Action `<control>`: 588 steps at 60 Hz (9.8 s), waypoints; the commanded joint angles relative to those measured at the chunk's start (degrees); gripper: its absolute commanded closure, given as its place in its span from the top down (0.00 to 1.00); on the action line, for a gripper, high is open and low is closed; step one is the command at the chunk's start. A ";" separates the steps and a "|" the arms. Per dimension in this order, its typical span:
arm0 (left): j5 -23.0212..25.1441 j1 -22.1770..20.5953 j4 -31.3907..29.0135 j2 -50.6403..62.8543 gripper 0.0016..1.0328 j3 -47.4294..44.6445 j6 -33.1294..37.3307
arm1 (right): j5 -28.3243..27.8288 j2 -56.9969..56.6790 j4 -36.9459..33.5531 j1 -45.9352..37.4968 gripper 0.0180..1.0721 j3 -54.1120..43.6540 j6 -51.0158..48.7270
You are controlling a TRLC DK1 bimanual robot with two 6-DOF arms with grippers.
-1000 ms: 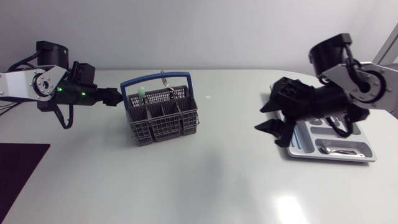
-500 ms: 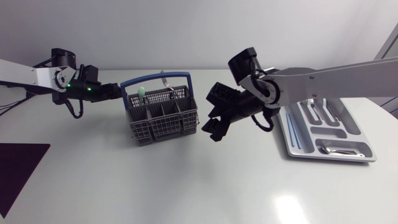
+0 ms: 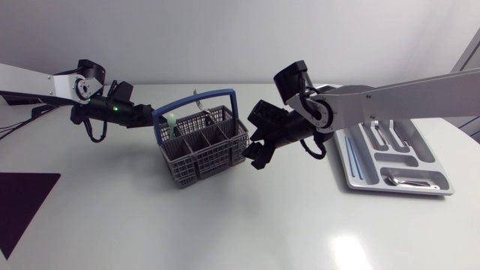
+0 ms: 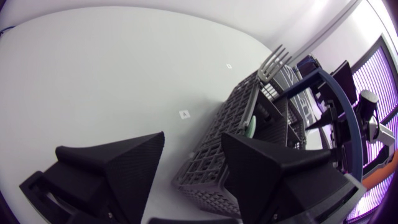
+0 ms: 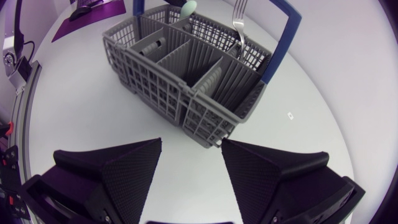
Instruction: Unload the cutlery basket into the drawer organizer.
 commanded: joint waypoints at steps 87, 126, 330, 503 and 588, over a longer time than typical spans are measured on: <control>-7.62 -5.45 16.74 -13.84 0.58 -19.17 -5.99 | -7.73 -34.06 -17.22 -4.72 0.68 -20.38 -2.68; 0.73 -7.47 10.59 -6.02 0.49 -14.87 -0.10 | -5.18 -18.06 -2.19 5.74 0.68 -22.75 0.13; -34.86 -37.09 -13.05 -51.54 0.03 -13.72 -13.72 | -0.08 -33.62 -8.08 -5.86 0.73 -23.28 3.82; -8.59 -30.67 -6.29 -41.88 0.67 -17.50 0.78 | -4.30 -33.36 -3.77 -34.95 0.06 -20.20 1.80; -29.59 -41.05 -6.64 -36.34 0.81 -22.95 23.45 | 24.44 29.75 -8.08 -47.70 0.57 33.85 18.41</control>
